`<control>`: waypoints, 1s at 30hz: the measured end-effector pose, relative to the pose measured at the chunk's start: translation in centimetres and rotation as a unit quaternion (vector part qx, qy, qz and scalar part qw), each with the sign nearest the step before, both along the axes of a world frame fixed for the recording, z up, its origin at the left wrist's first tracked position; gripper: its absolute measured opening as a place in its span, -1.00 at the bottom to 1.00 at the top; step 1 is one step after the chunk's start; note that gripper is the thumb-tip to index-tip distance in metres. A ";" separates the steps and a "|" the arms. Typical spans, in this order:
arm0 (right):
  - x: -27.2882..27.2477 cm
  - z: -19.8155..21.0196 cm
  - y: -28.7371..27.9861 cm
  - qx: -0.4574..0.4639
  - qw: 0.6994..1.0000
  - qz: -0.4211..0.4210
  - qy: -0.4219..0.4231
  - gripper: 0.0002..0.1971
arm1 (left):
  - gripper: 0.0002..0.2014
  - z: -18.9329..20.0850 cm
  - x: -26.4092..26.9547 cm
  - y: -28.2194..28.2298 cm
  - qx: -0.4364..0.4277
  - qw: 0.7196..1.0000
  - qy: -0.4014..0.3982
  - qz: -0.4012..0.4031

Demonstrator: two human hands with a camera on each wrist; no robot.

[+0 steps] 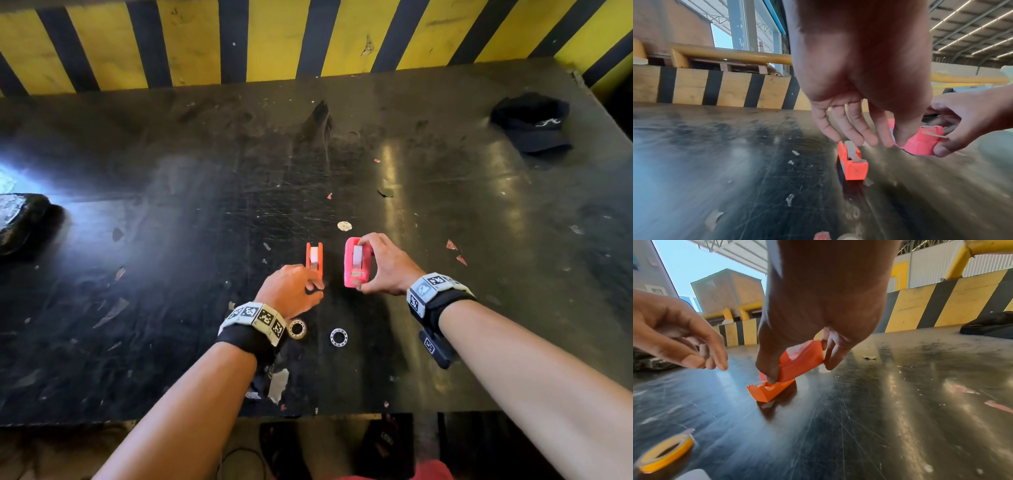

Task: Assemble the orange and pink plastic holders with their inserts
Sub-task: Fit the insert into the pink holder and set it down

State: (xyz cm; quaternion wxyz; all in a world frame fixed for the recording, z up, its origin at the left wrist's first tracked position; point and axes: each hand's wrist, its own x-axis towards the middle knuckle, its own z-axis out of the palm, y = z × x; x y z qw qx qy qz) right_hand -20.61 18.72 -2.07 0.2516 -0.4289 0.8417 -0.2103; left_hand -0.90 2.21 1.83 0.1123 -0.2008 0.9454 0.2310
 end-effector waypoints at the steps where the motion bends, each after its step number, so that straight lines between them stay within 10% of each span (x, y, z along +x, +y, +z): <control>1: -0.1 -0.4 -0.5 0.007 1.000 0.002 0.001 -0.03 | -0.79 -0.5 0.0 -0.4 0.005 1.000 -0.017 0.007; 16: -1.1 -5.4 -3.6 0.059 0.998 0.002 0.008 -0.07 | -0.35 -7.3 3.3 -0.9 0.063 0.981 -0.184 -0.006; 23: 1.9 -4.5 -2.6 0.097 0.995 0.014 0.026 0.38 | -0.54 -7.3 3.0 -1.1 0.076 0.982 -0.172 0.000; 27: 6.3 -2.5 -1.3 0.027 0.985 0.110 0.129 -0.24 | -0.56 -7.2 3.2 -1.2 0.077 0.983 -0.164 -0.004; 30: 8.8 -2.1 -1.2 0.122 0.974 0.184 0.046 -0.52 | -0.57 -7.1 3.4 -1.3 0.077 0.984 -0.161 -0.008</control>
